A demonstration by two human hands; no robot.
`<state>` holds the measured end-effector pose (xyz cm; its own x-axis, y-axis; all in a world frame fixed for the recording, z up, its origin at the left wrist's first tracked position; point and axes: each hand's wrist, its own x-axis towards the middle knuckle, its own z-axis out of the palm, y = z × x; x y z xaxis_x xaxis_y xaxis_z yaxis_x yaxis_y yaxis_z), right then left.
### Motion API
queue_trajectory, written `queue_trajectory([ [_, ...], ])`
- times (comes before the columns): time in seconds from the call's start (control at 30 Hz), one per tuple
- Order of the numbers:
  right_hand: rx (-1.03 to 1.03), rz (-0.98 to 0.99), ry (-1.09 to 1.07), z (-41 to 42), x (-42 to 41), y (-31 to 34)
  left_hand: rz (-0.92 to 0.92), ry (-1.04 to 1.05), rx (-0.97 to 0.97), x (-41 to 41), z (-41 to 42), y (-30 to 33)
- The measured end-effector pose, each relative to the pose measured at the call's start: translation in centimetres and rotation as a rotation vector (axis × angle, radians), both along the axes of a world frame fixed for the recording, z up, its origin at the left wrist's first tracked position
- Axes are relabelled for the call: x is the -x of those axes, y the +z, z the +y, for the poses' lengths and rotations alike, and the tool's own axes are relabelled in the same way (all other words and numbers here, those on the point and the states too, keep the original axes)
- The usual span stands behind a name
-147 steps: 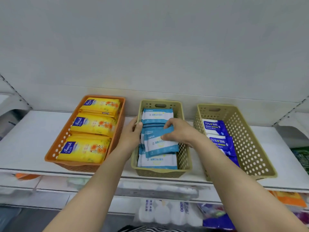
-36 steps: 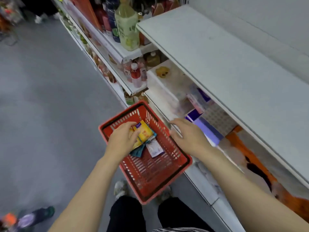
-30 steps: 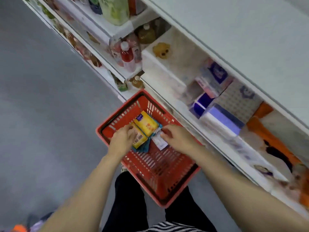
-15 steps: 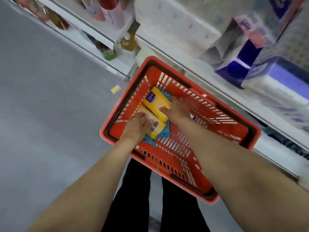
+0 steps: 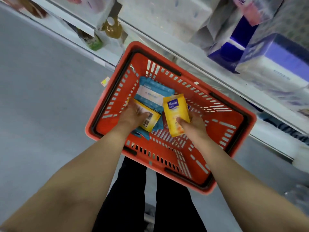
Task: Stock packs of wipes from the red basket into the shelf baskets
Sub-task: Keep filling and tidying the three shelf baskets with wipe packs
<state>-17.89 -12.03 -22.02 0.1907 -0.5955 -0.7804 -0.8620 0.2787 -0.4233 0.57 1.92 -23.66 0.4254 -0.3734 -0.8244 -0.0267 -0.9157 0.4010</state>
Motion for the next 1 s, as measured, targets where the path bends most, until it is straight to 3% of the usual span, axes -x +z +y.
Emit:
queue_trajectory([
  [0.23, -0.141, -0.022, -0.087, 0.9, 1.9, -1.6, 0.07, 0.025, -0.092, 1.3, -0.9, -1.0],
  [0.4, -0.206, -0.012, -0.057, 0.4, 3.1, -1.9, -0.064, -0.063, -0.121, 2.9, -1.4, -0.8],
  [0.67, -0.281, -0.193, -0.038, -1.5, 3.7, 1.2, 0.169, 0.265, 0.077, 4.4, -2.5, 2.7],
  [0.77, -0.284, -0.234, -0.035, -2.3, 3.6, 2.8, 0.17, 0.278, 0.107, 4.6, -3.0, 5.1],
  [1.0, -0.221, -0.31, -0.086, -4.1, 4.2, 8.4, 0.168, 0.422, 0.425, 5.2, -3.8, 12.1],
])
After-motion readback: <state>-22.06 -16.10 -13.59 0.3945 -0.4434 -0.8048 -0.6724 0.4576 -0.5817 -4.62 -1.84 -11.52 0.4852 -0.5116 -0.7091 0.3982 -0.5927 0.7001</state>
